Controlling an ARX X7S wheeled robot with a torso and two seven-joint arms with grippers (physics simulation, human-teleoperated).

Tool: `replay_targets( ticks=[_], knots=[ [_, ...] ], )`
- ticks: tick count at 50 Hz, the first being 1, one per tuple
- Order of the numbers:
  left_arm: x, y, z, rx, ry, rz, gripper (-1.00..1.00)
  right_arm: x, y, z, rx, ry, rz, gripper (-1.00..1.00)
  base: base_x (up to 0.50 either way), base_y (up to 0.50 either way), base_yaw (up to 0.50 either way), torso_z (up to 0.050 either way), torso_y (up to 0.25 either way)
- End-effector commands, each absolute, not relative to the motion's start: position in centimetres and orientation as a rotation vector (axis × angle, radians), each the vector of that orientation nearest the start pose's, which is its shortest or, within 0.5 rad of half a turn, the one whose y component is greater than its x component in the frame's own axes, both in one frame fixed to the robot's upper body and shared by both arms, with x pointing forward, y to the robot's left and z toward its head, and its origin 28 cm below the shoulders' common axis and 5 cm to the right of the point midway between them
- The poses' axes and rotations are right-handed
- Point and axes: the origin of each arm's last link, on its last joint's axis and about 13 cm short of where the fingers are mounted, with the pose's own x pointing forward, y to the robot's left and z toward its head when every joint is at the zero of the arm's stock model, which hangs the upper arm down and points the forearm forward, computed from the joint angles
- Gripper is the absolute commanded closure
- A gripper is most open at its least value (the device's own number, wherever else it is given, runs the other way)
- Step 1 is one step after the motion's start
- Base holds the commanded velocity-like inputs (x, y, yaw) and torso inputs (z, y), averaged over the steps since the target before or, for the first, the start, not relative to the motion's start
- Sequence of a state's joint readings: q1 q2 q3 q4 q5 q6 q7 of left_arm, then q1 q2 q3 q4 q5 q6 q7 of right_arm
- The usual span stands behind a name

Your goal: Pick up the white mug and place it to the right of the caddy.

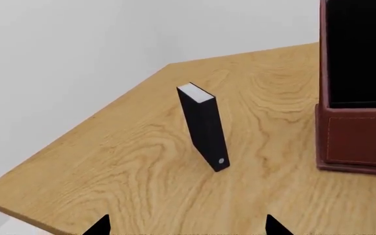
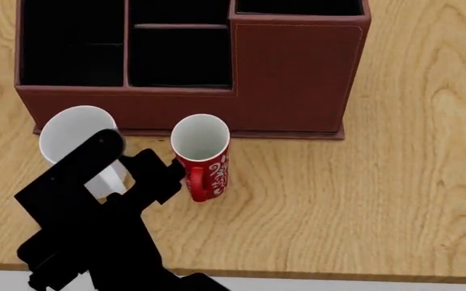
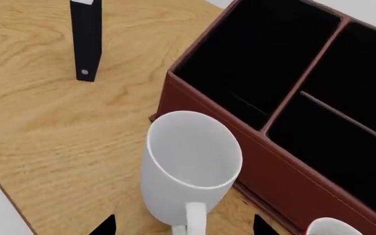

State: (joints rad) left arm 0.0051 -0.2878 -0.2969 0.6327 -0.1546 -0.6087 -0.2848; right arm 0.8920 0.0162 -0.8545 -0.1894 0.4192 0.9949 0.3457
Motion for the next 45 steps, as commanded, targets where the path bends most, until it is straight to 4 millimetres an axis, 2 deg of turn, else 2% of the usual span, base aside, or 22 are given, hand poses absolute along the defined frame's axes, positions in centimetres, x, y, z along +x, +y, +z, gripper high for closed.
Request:
replay_targets(
  ticks=[1,45],
  knots=[
    [18.5,30.2,12.1,0.154,-0.087,0.483,-1.0,28.4,5.1,17.2,-0.466,0.071,0.554,-1.0,0.0,0.0,0.0,0.0,0.0],
    [18.5,30.2,11.8,0.152,-0.083,0.486,-1.0,31.4,5.8,15.9,-0.509,0.164,0.562,-1.0,0.0,0.0,0.0,0.0,0.0]
  ],
)
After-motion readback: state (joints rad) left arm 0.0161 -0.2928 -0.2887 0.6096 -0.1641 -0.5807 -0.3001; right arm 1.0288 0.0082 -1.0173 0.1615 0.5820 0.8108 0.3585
